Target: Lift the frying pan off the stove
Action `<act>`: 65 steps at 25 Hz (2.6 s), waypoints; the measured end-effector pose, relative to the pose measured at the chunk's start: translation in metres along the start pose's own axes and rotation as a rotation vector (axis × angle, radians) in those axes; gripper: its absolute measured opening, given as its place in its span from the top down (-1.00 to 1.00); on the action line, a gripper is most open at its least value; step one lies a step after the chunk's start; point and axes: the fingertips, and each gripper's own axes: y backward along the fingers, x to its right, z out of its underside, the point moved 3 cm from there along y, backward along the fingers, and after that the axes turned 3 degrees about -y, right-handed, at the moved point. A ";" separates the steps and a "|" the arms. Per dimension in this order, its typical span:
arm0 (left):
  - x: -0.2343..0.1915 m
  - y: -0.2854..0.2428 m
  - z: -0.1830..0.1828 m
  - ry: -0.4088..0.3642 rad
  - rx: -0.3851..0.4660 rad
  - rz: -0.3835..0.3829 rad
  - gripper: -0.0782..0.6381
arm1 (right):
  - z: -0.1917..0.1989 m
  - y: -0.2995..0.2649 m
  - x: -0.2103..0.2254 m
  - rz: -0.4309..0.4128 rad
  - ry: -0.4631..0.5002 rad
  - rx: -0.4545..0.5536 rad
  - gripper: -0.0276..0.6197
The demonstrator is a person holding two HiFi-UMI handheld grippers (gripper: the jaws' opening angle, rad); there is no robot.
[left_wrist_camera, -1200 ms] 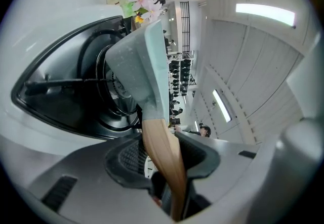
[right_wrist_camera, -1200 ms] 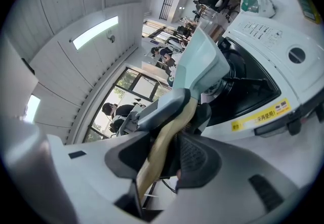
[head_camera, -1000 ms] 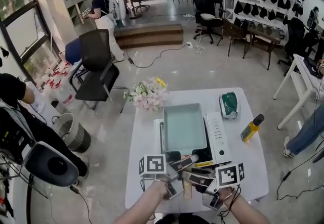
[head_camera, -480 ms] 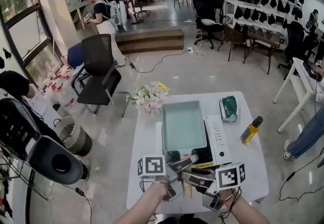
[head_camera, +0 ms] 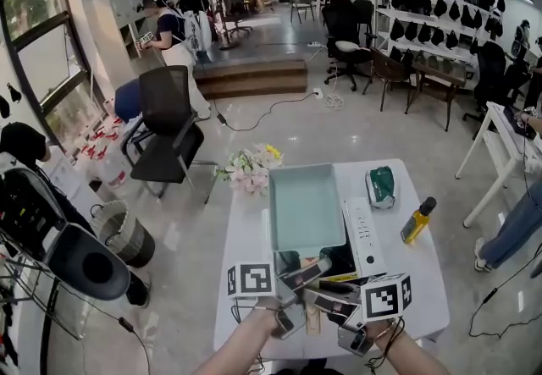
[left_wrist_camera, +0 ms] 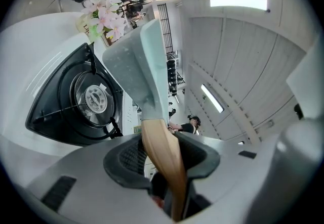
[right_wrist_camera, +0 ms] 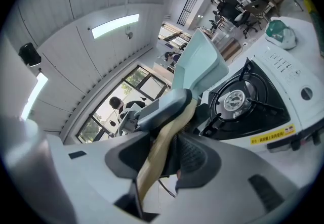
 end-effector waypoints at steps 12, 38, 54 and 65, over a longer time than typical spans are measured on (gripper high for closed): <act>0.044 0.013 -0.005 -0.115 0.015 0.037 0.35 | -0.004 0.007 -0.038 -0.007 0.094 0.037 0.43; 0.079 0.016 -0.011 -0.210 0.032 0.075 0.35 | -0.015 0.017 -0.063 -0.028 0.180 0.077 0.44; 0.077 0.022 -0.021 -0.227 0.041 0.067 0.35 | -0.020 0.006 -0.064 -0.028 0.186 0.078 0.45; 0.073 0.021 -0.022 -0.219 0.043 0.065 0.35 | -0.021 0.005 -0.061 -0.031 0.175 0.075 0.46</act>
